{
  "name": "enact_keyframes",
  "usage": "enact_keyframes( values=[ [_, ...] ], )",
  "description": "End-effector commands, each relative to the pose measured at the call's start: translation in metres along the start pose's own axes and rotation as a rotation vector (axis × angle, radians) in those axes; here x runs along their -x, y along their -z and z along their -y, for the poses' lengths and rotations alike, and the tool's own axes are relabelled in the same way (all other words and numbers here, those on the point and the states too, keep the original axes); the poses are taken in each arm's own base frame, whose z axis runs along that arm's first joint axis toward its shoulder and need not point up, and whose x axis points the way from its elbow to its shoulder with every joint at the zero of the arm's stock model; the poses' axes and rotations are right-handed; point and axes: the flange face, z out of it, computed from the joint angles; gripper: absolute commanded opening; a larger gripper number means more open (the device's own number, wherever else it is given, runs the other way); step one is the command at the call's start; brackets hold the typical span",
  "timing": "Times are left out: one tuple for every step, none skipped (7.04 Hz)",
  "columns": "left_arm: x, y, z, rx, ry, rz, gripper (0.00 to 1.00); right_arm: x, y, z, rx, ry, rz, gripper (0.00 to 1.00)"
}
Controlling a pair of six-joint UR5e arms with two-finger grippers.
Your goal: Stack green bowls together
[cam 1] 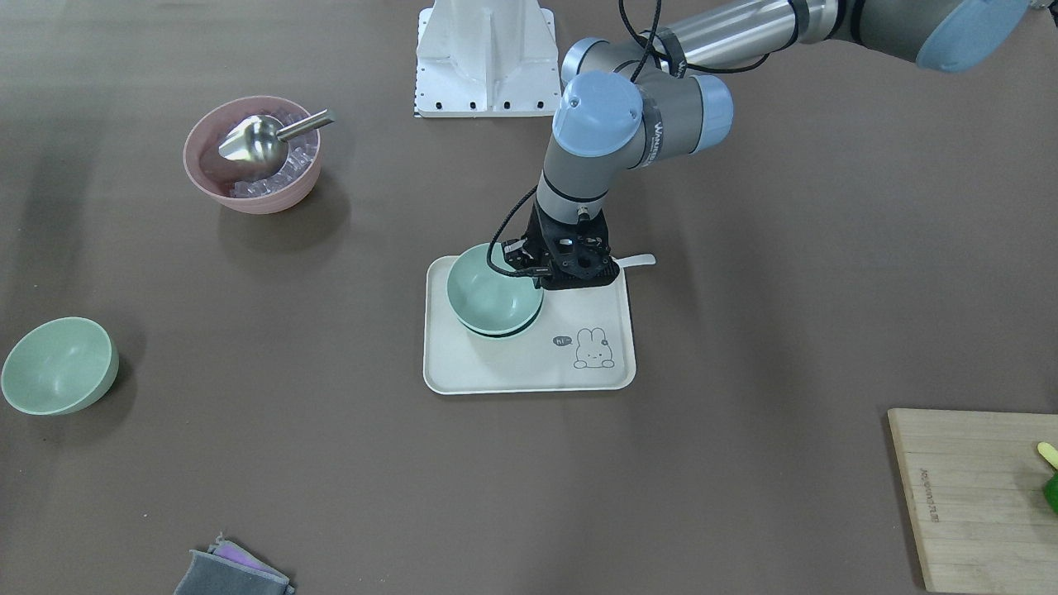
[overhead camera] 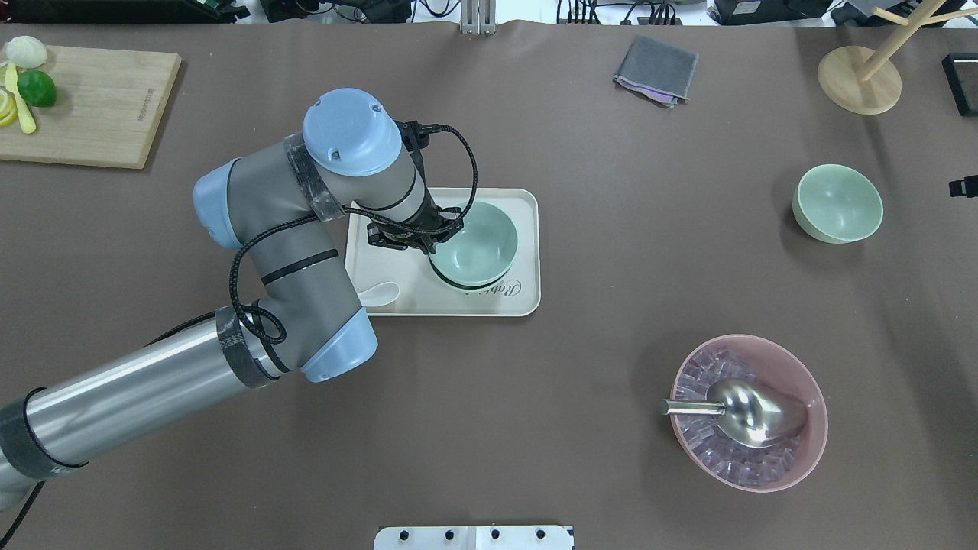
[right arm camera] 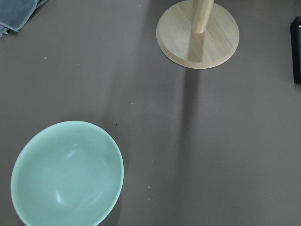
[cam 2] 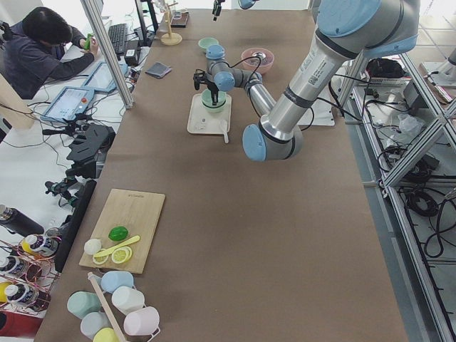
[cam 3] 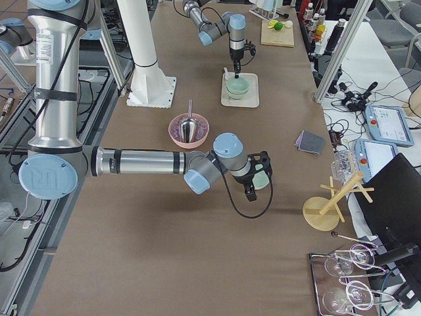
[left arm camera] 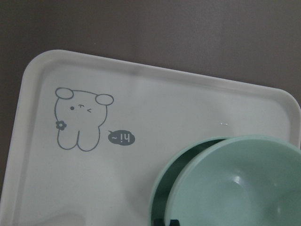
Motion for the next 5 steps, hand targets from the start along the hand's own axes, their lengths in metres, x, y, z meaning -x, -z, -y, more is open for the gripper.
enact_keyframes(
  values=[
    [-0.0004,-0.0053,-0.0044,0.007,-0.005,0.005,0.00,-0.0002,-0.0001,-0.0001,0.001,-0.001,-0.001,1.00],
    [0.0005,-0.0073,-0.0036,0.007,-0.003,0.009,0.00,0.0001,0.0000,-0.0001,0.001,0.000,0.001,1.00],
    [0.0010,-0.0095,-0.0024,-0.008,-0.005,0.013,0.00,0.0000,0.0000,0.0000,0.000,-0.002,0.000,1.00],
    [0.0011,-0.0095,-0.0022,-0.010,-0.005,0.014,0.00,0.0000,0.0000,0.0000,0.000,-0.002,0.000,1.00],
    [0.0008,-0.0088,-0.0024,-0.010,-0.006,0.012,0.00,-0.0002,-0.0001,-0.0001,0.001,-0.002,-0.001,1.00]
  ],
)
